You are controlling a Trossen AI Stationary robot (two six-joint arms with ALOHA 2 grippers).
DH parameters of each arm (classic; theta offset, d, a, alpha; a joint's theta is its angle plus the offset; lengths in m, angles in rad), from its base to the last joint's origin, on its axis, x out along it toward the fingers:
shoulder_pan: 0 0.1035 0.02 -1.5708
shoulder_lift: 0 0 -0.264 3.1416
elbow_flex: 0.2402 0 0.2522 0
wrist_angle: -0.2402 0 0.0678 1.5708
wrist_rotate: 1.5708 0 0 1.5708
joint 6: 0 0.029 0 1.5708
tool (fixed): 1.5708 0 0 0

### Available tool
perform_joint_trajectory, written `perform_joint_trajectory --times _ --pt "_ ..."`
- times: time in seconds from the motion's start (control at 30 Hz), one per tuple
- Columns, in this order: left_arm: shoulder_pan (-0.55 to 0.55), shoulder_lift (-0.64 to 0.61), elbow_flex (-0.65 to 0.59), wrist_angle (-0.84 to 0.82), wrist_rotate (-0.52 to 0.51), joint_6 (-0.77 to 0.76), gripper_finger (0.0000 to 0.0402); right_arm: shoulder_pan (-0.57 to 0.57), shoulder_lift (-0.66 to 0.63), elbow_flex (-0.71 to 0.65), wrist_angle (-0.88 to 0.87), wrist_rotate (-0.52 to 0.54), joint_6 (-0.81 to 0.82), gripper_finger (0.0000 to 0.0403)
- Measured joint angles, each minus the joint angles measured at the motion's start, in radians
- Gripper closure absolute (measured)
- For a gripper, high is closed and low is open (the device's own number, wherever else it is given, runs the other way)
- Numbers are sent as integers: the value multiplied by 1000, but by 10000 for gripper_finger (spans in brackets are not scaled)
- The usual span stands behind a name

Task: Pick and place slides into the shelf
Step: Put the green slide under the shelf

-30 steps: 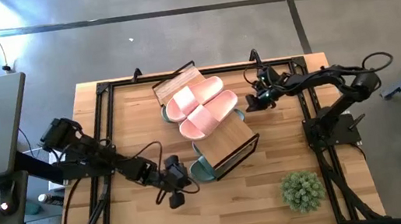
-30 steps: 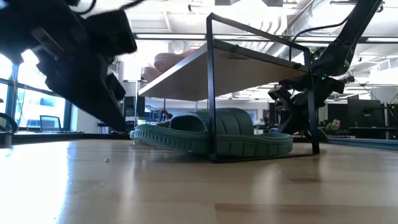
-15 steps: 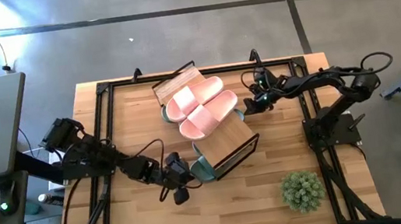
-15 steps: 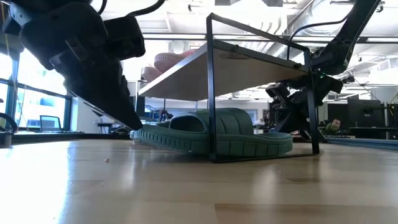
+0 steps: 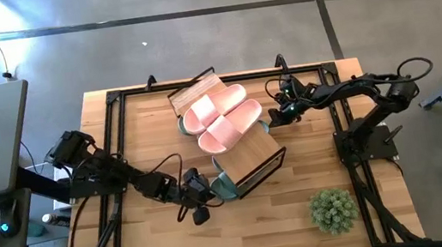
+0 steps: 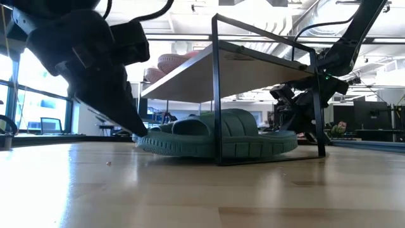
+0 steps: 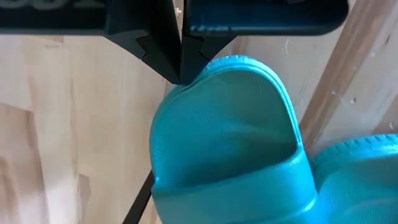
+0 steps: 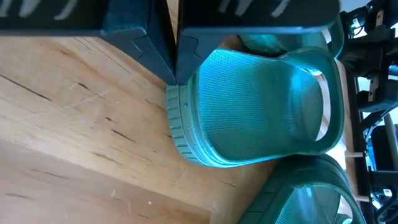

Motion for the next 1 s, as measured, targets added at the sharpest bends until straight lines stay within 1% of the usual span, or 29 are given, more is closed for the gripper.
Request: perform_joint_trajectory --times 0.1,0.33,0.73,1.0 --pt "1 6 0 26 -19 -1 402 0 0 0 10 -7 0 403" --pt "13 37 8 39 -10 -8 402 13 0 0 15 -7 7 403" --pt "30 93 98 49 -25 45 401 28 0 0 24 -8 18 403" --pt "56 109 124 32 -16 109 402 28 0 0 21 -5 16 403"
